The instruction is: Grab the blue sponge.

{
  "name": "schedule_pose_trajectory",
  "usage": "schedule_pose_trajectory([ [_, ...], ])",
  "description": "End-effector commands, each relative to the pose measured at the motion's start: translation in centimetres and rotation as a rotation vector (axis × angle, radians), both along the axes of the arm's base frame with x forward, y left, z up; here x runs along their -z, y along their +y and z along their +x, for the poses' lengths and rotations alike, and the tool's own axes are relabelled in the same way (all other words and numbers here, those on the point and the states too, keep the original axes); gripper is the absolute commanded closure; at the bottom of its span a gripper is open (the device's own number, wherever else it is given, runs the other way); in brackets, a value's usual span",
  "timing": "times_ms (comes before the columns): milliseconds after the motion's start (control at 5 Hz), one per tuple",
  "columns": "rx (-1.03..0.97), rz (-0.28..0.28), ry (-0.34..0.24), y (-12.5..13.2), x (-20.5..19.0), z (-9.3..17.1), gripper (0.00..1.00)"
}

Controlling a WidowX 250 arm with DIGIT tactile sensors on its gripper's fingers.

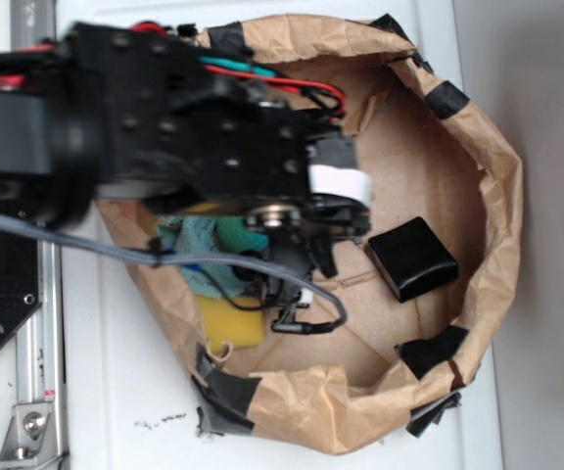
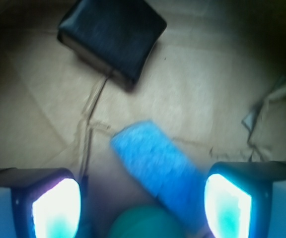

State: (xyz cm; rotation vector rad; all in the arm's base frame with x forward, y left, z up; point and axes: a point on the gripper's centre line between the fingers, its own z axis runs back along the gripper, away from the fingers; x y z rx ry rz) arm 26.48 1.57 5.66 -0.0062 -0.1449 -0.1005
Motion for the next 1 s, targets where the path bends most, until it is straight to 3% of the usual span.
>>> schedule_pose_trajectory([
  [0,0.108,0.083,0.01,0.7,2.3,-0.5,0.0],
  [200,0.115,0.102,0.031,2.0,2.7,-0.8,0.0],
  [400,0.039,0.096,0.048,2.7,3.4,-0.6,0.46],
  [600,0.04,0.093,0.044,3.0,3.7,-0.6,1.0],
  [800,0.023,0.085,-0.024,2.7,1.4,-0.3,1.0],
])
